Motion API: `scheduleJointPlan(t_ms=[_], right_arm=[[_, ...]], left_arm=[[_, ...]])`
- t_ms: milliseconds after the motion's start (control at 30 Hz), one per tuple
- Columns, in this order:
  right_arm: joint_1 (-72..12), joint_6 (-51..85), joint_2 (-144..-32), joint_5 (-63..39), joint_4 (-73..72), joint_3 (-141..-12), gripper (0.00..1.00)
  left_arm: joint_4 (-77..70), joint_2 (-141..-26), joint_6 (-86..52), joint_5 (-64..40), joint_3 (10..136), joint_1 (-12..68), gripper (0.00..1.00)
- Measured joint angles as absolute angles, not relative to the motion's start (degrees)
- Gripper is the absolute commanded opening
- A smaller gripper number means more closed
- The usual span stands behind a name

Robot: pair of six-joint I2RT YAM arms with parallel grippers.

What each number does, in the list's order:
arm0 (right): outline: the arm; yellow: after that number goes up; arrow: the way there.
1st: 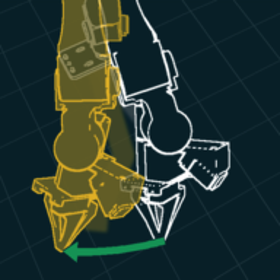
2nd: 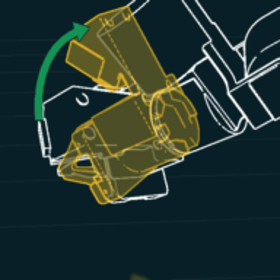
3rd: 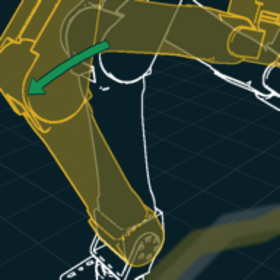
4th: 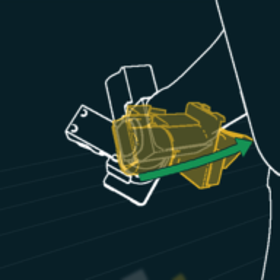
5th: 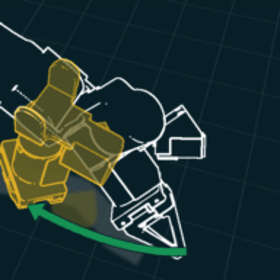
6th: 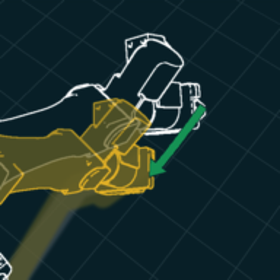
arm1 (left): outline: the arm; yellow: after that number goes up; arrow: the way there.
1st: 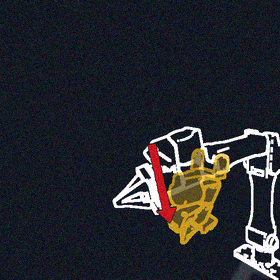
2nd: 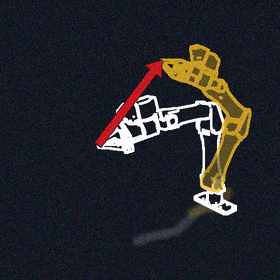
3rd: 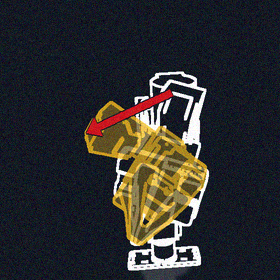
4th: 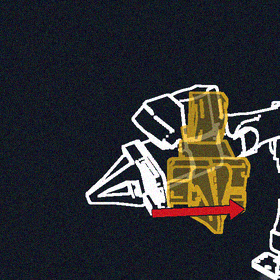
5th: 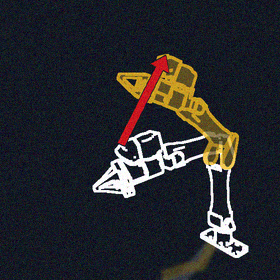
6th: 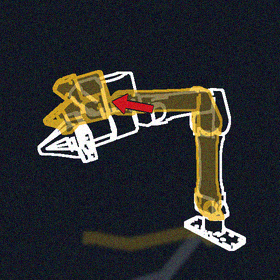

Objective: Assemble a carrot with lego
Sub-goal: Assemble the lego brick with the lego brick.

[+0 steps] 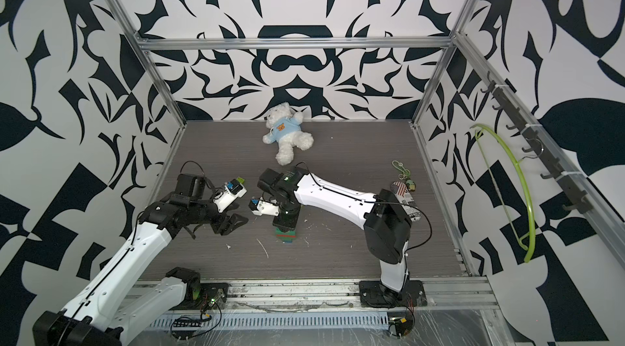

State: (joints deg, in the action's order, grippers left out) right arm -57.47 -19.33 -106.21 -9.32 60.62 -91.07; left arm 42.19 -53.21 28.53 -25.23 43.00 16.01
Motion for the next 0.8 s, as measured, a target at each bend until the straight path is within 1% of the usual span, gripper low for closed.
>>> scheduleJointPlan(t_ms=[800], right_arm=[[-58.3, -20.5, -106.6, -8.7, 62.8, -91.8, 0.32]], left_arm=[[41.5, -53.3, 28.1, -24.6, 42.8, 16.0, 0.72]])
